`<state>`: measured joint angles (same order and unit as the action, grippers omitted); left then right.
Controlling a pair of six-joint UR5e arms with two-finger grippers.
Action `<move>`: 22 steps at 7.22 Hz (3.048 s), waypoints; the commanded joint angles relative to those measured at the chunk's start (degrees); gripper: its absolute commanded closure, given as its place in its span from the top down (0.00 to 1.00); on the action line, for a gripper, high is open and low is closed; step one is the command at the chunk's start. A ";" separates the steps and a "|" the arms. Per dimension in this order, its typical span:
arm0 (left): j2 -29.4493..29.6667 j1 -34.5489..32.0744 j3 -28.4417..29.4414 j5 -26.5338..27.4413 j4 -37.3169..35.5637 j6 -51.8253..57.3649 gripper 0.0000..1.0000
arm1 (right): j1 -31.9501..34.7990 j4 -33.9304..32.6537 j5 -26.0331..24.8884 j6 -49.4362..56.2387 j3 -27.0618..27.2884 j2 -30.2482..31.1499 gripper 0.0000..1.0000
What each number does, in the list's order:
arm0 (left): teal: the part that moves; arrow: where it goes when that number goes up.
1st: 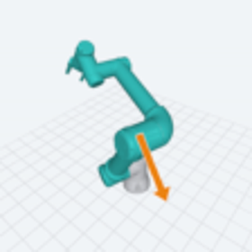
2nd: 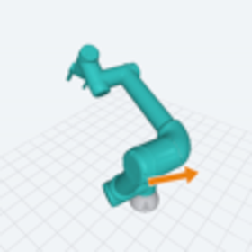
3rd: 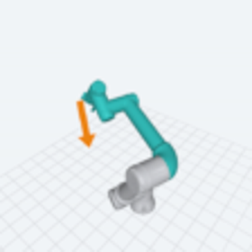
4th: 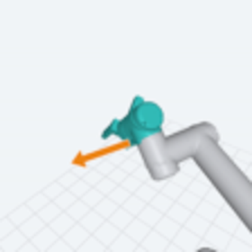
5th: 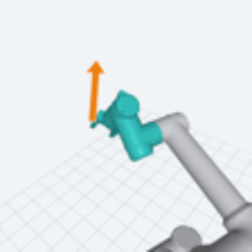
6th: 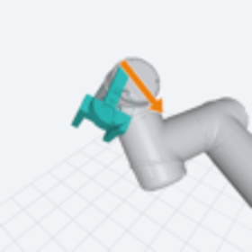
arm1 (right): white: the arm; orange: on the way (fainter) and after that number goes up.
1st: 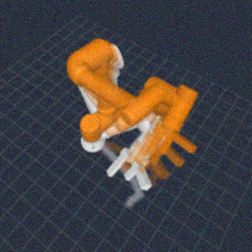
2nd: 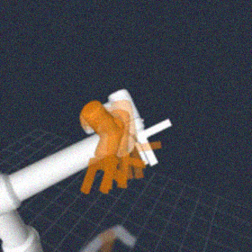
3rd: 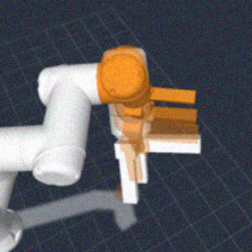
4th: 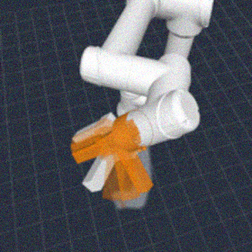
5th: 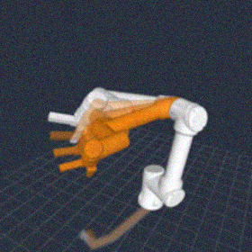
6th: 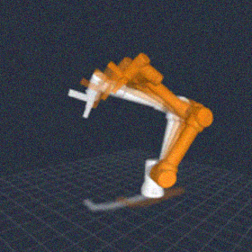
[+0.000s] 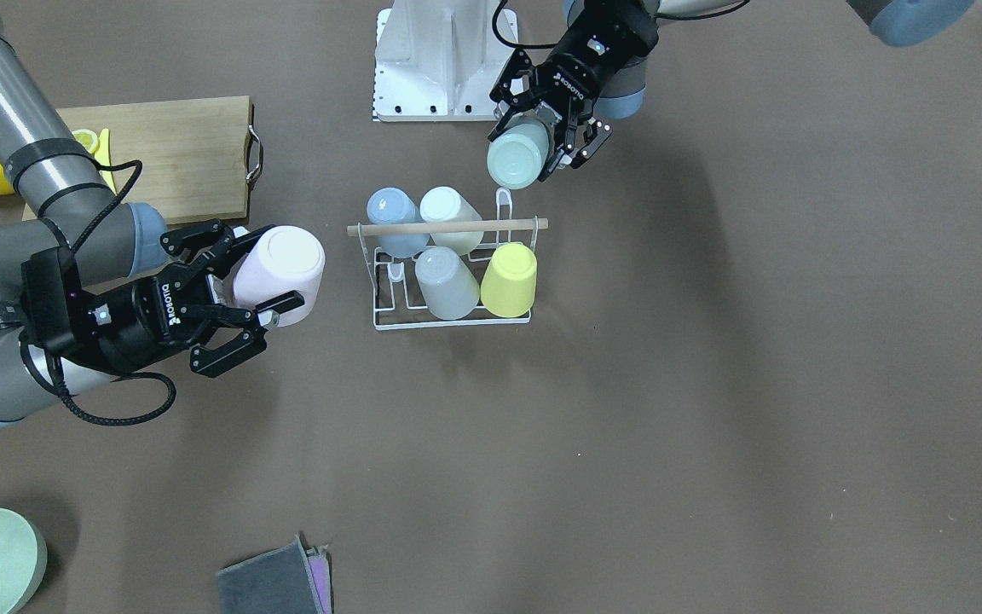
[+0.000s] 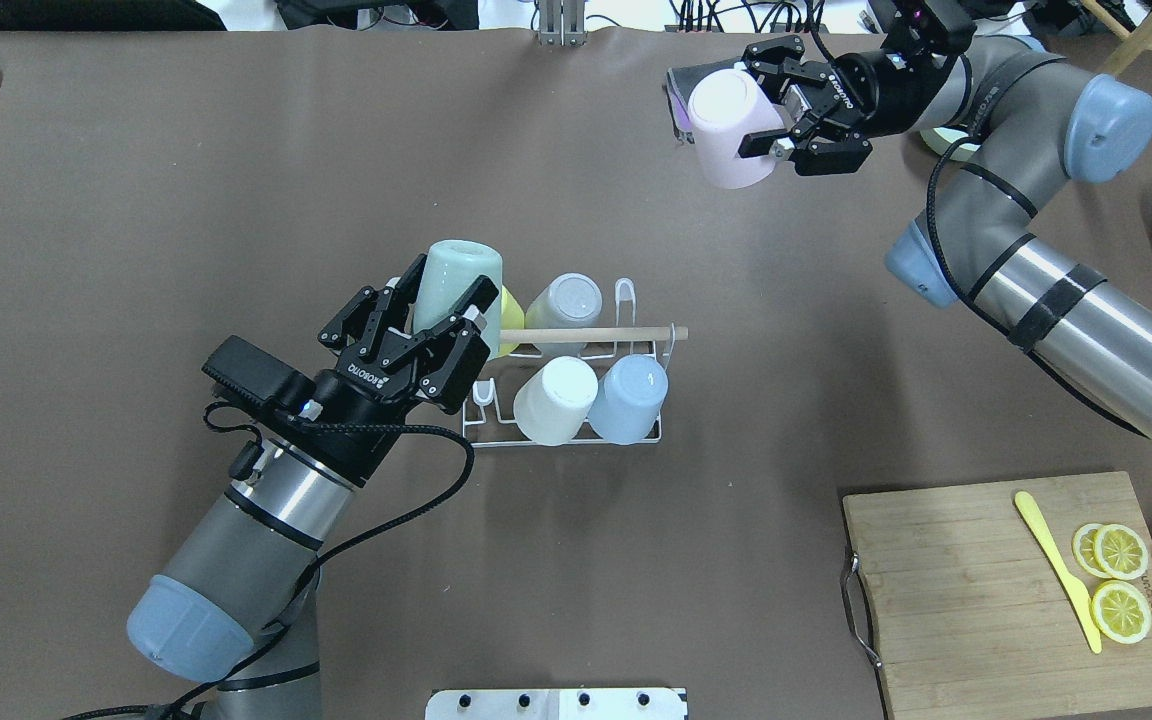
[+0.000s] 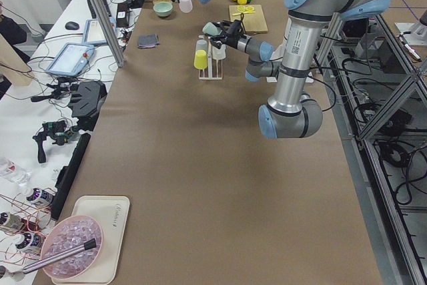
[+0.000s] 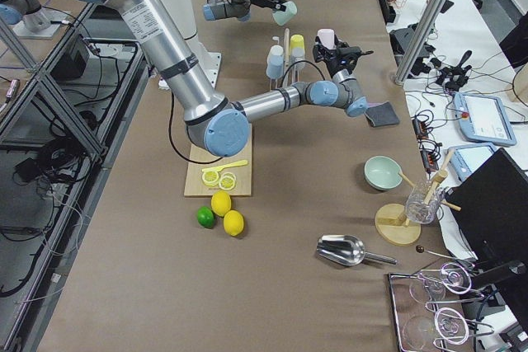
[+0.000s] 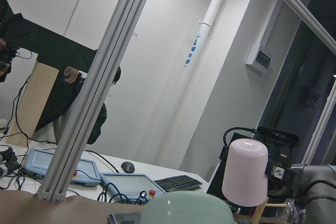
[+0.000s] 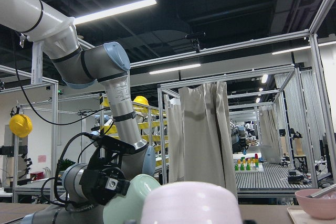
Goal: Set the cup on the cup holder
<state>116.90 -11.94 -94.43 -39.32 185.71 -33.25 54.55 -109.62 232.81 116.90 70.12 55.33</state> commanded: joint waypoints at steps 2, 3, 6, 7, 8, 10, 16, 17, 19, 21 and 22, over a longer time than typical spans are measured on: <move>0.52 -1.06 3.98 1.09 0.09 -0.15 0.00 | -2.69 0.10 2.12 8.33 -2.44 -1.98 0.24; 1.04 -0.98 5.74 2.31 0.09 -0.24 0.00 | -3.39 0.19 2.38 10.61 -2.62 -2.15 0.24; 3.06 -0.54 7.60 2.67 0.00 -0.06 0.00 | -6.29 0.19 2.56 13.78 -3.58 -2.24 0.25; 3.16 -0.54 6.73 2.67 0.00 0.02 0.00 | -7.35 0.19 2.56 13.88 -3.85 -2.16 0.25; 2.90 -0.54 6.02 2.67 -0.08 0.03 0.00 | -8.31 0.19 2.64 14.76 -4.02 -2.16 0.25; 2.89 0.42 6.71 2.76 0.00 0.03 0.00 | -9.20 0.02 2.30 15.72 -4.46 -2.24 0.25; 2.81 1.39 7.51 3.20 0.09 -0.06 0.00 | -10.43 0.02 2.03 15.82 -4.82 -2.51 0.25; 2.72 1.83 7.51 3.98 0.09 -0.06 0.00 | -10.52 0.02 1.94 15.73 -4.90 -2.33 0.25; 2.63 2.62 7.60 4.17 0.09 -0.15 0.00 | -10.96 0.02 1.94 15.73 -4.90 -2.07 0.25; 2.63 2.89 8.12 4.17 0.09 -0.15 0.00 | -10.96 -0.07 1.94 15.73 -4.90 -2.16 0.25; 2.63 2.98 8.13 4.17 0.09 -0.06 0.00 | -10.96 -0.07 1.94 15.73 -4.90 -2.16 0.25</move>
<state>119.53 -9.11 -86.42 -35.16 185.80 -33.38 43.61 -109.66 234.76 132.63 65.22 53.20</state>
